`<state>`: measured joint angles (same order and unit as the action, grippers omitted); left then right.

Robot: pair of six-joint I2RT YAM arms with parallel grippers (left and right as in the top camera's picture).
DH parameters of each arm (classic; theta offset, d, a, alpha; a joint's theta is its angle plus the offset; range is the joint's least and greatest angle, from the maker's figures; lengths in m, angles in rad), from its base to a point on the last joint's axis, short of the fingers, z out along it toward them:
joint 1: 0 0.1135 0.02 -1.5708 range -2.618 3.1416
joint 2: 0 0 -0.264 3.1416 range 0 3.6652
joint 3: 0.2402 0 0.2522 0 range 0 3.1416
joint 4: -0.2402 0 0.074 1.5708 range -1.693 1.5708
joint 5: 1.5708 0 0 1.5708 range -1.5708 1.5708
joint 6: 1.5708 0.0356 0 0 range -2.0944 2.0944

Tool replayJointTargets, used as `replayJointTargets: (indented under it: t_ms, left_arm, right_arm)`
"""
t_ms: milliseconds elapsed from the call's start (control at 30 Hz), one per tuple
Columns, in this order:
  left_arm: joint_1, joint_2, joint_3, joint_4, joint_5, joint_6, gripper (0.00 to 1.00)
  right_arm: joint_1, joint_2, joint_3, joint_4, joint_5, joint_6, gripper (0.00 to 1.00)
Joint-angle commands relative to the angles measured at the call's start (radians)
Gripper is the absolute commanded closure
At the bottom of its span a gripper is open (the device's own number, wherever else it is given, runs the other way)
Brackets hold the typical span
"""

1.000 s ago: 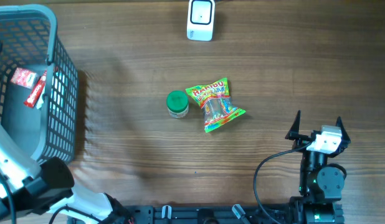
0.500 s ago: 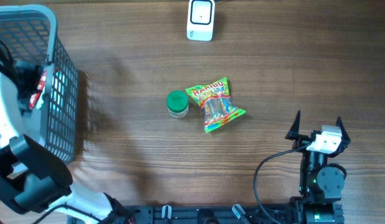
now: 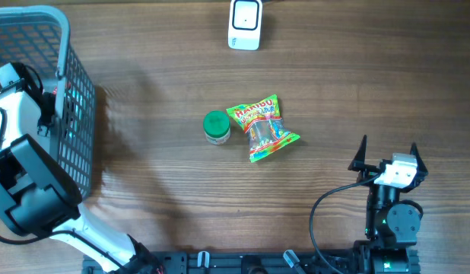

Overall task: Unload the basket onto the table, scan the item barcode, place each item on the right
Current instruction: 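Return left gripper to basket and grasp mint-green wipes pack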

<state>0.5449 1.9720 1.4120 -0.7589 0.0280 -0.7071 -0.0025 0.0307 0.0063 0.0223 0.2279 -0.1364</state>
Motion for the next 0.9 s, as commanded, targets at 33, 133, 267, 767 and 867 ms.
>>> replayJointTargets:
  t_ms: [33,133,267,767,867]
  left_arm:
    - [0.003,0.033,-0.011,-0.018,-0.017,0.012,0.96]
    - [0.012,-0.014,0.005,-0.046,-0.018,0.012,0.96]
    - [0.037,-0.113,0.084,-0.13,-0.018,0.012,0.96]
    - [-0.002,-0.686,0.294,-0.337,-0.076,0.011,0.94]
    - [-0.001,-0.678,0.291,-0.369,-0.188,0.011,0.3]
  right_arm:
    - [0.005,0.003,-0.001,0.003,-0.012,-0.006,0.0]
    - [0.005,0.003,-0.001,0.003,-0.012,-0.006,0.0]
    - [0.005,0.003,-0.001,0.003,-0.012,-0.006,0.0]
    - [0.005,0.003,-0.001,0.003,-0.012,-0.006,0.0]
    - [0.005,0.003,-0.001,0.003,-0.012,-0.006,0.0]
